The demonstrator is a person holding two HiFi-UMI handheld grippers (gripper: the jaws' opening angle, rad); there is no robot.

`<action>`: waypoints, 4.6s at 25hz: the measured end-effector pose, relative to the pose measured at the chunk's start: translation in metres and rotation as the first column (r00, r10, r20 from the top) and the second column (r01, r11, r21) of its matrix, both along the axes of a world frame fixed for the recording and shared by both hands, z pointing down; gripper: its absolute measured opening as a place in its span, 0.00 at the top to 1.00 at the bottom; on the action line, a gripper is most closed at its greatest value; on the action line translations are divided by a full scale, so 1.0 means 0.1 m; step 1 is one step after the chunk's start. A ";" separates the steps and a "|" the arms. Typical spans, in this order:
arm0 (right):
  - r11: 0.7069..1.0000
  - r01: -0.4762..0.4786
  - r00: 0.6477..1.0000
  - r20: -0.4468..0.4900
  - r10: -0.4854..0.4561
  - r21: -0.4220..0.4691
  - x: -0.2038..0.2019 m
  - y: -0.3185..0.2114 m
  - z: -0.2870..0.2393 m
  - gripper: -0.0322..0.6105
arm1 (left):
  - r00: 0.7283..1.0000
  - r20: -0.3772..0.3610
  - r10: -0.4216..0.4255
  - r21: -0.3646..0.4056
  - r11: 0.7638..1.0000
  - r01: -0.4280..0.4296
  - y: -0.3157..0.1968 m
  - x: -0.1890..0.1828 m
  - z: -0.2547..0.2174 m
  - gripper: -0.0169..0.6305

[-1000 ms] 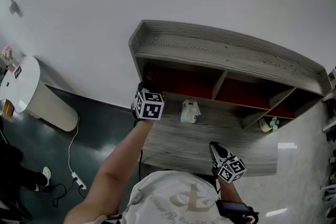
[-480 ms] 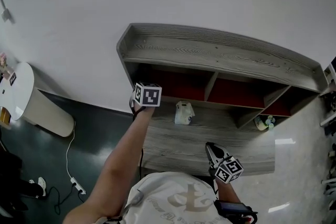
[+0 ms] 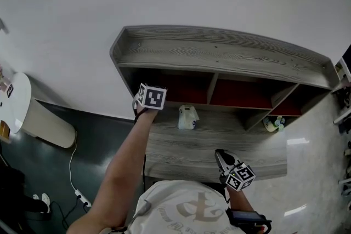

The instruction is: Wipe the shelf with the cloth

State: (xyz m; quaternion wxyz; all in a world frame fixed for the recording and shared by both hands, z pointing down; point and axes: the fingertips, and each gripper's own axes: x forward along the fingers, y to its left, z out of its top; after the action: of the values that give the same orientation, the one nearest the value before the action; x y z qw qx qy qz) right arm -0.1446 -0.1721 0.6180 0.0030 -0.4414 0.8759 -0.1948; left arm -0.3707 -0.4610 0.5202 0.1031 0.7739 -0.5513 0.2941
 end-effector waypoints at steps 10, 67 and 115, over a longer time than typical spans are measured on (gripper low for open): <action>0.998 -0.060 0.998 0.015 0.061 -0.003 0.17 0.05 0.07 0.94 | 0.987 -0.065 0.143 -0.098 0.984 -0.149 0.08 0.49 -0.05 0.87; 0.998 -0.069 0.998 0.003 0.069 0.002 1.12 0.19 -0.03 0.94 | 0.857 -0.310 0.412 0.141 0.911 -0.387 1.94 2.08 0.11 0.87; 0.995 0.098 0.990 0.098 -0.097 -0.001 3.10 0.05 0.13 0.94 | 0.987 0.012 -0.163 -0.043 0.986 0.163 0.38 2.82 -0.02 0.87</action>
State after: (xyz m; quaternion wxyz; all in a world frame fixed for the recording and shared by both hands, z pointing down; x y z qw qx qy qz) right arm 0.1653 -0.1670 0.6307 0.0351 -0.3879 0.8947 -0.2188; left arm -0.0888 -0.4227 0.5182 0.1415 0.7224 -0.6067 0.3000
